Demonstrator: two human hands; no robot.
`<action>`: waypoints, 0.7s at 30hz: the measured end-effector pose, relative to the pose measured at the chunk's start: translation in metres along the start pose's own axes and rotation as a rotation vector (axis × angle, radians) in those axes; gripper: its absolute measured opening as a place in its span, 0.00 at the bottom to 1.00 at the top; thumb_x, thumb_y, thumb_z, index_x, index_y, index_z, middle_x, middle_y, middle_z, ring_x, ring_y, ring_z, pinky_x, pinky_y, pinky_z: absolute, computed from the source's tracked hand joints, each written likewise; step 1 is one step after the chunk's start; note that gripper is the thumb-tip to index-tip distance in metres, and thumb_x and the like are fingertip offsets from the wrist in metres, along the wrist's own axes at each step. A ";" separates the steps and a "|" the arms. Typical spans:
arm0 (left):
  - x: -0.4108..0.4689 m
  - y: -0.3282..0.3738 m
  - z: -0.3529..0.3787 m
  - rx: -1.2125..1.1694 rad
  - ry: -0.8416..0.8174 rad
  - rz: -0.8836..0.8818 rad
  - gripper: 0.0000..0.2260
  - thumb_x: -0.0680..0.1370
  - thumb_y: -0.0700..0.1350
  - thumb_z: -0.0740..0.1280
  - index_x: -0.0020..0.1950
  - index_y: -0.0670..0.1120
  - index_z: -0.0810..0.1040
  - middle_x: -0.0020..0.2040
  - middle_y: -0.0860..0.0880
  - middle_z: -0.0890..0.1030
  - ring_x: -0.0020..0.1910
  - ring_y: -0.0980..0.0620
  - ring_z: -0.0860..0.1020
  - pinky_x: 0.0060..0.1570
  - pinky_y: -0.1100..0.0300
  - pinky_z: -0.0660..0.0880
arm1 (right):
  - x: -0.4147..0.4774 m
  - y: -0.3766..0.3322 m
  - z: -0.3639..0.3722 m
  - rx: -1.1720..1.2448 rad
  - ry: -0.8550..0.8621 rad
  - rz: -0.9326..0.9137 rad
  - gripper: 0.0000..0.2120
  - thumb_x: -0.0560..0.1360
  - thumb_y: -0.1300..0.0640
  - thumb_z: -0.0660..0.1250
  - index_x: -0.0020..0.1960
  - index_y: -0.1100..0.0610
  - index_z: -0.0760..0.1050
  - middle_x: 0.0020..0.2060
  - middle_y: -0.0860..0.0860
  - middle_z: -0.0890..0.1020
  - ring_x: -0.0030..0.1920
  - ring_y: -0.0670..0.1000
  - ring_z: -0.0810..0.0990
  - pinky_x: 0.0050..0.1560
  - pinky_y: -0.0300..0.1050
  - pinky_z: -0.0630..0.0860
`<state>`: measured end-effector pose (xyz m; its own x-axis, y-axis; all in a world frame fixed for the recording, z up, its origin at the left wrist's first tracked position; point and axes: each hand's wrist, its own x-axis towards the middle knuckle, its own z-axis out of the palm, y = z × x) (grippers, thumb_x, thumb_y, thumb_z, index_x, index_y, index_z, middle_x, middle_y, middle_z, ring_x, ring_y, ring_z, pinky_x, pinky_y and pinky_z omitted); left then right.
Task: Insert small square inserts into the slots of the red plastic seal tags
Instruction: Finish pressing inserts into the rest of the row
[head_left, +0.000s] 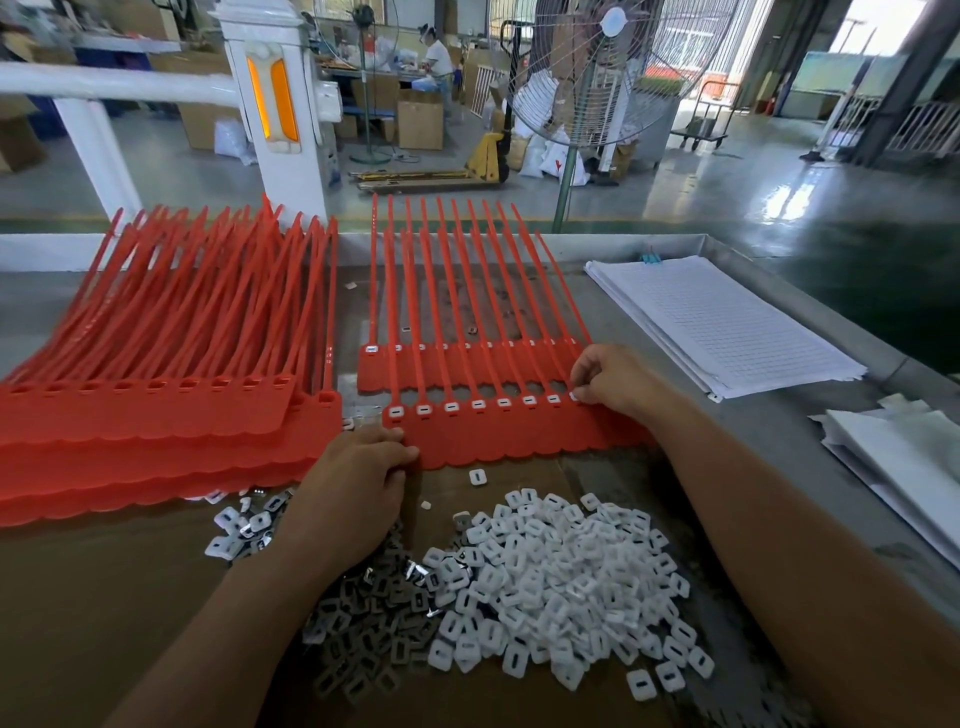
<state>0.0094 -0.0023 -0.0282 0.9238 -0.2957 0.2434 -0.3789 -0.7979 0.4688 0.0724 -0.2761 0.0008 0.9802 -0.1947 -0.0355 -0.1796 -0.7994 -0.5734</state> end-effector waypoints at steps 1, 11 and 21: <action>0.000 0.000 0.000 0.000 0.002 0.000 0.15 0.77 0.38 0.61 0.62 0.47 0.76 0.66 0.51 0.71 0.66 0.53 0.66 0.65 0.63 0.59 | 0.001 -0.001 -0.001 -0.002 -0.003 0.015 0.14 0.67 0.65 0.73 0.32 0.50 0.72 0.35 0.45 0.74 0.44 0.49 0.74 0.47 0.42 0.70; -0.001 -0.001 0.002 0.010 0.010 -0.003 0.15 0.77 0.39 0.61 0.62 0.47 0.76 0.66 0.52 0.71 0.66 0.53 0.65 0.65 0.63 0.58 | 0.006 -0.017 -0.010 -0.167 -0.158 0.053 0.09 0.72 0.64 0.66 0.38 0.53 0.71 0.44 0.52 0.74 0.46 0.50 0.71 0.46 0.39 0.68; -0.001 -0.001 0.001 0.009 0.014 0.009 0.14 0.76 0.39 0.61 0.61 0.47 0.76 0.66 0.52 0.72 0.66 0.53 0.66 0.64 0.63 0.58 | -0.003 -0.006 -0.007 -0.037 -0.030 0.015 0.12 0.70 0.63 0.72 0.34 0.52 0.71 0.38 0.49 0.76 0.40 0.47 0.73 0.35 0.37 0.66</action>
<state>0.0093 -0.0020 -0.0298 0.9194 -0.2957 0.2592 -0.3867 -0.8001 0.4586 0.0695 -0.2744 0.0097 0.9793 -0.1904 -0.0689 -0.1970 -0.8172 -0.5417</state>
